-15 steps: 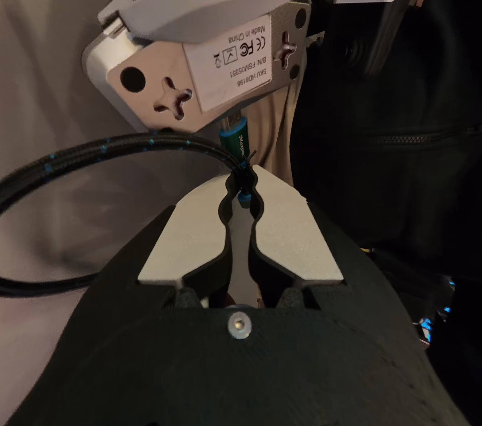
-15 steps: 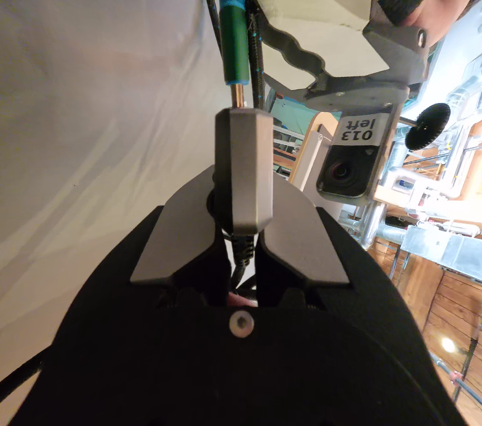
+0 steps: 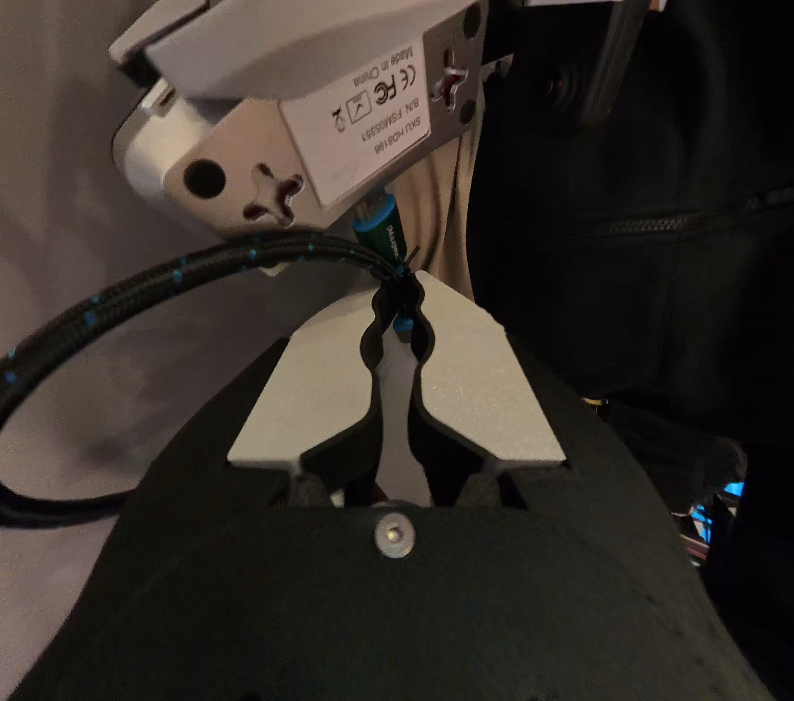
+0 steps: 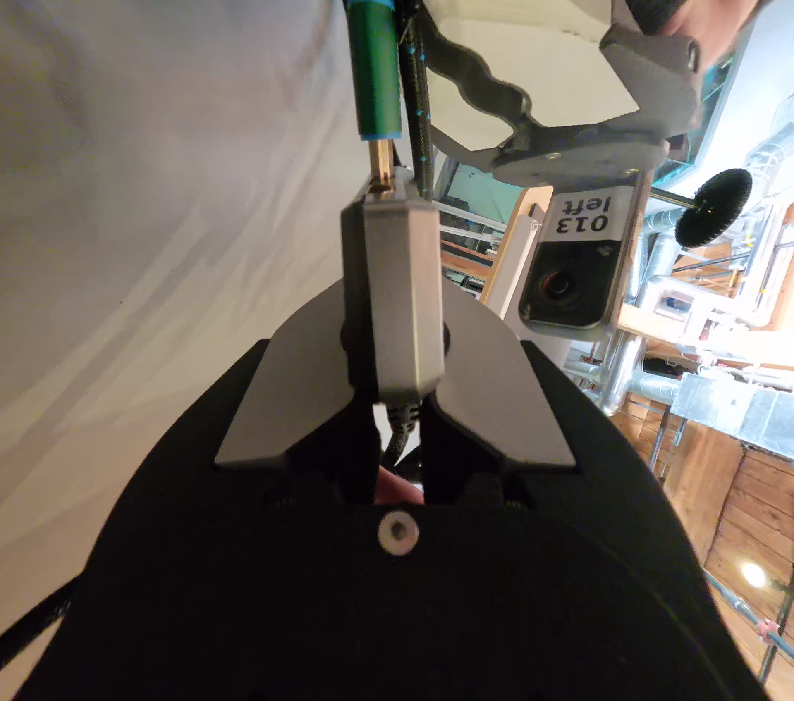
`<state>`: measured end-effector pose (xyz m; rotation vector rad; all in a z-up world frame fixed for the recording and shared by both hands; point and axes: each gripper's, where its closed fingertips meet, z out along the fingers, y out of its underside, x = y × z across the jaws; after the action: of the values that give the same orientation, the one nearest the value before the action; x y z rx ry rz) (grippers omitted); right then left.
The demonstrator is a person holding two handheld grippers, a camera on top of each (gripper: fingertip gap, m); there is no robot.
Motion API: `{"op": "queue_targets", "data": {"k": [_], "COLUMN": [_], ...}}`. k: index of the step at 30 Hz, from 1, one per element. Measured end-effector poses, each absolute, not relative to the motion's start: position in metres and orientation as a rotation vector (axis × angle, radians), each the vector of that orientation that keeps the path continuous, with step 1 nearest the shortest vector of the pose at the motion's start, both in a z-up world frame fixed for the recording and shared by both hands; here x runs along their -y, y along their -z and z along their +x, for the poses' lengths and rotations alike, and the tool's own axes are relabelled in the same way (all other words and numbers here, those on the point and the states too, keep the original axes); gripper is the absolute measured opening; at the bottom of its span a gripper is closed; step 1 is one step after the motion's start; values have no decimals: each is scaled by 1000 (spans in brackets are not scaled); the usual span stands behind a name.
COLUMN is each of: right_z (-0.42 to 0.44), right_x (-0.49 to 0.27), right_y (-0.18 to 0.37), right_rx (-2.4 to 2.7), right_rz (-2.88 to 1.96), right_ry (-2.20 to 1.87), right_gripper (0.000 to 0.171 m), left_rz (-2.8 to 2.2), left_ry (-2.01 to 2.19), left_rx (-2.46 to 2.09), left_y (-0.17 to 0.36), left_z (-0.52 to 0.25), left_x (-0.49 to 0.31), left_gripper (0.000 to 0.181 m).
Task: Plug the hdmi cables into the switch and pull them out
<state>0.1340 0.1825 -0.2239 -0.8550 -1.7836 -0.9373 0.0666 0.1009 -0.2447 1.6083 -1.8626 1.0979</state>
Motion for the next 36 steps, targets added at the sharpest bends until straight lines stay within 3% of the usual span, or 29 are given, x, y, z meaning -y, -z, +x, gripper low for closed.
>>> {"op": "queue_targets", "data": {"k": [15,18,27,36], "right_z": [135,128,134,138], "right_x": [-174,-169,-173,-174], "right_y": [244,264,277,285], "right_rx": [1779,1810,1646,1610], "right_rz": [-927,-967,-1270,-1393], "right_ry": [943,877,731,650], "right_gripper": [20,23,22,23], "left_rz": [1673,1647,1836,2027], "left_ry": [-1099,-1306,-1044,-699], "left_rx": [1840,1744,2006,2298], "left_y": [252,227,245,283], "left_z": [64,87,77,48], "left_x": [-108,-102,-145,-146], "left_gripper": [5,5,0,17]}}
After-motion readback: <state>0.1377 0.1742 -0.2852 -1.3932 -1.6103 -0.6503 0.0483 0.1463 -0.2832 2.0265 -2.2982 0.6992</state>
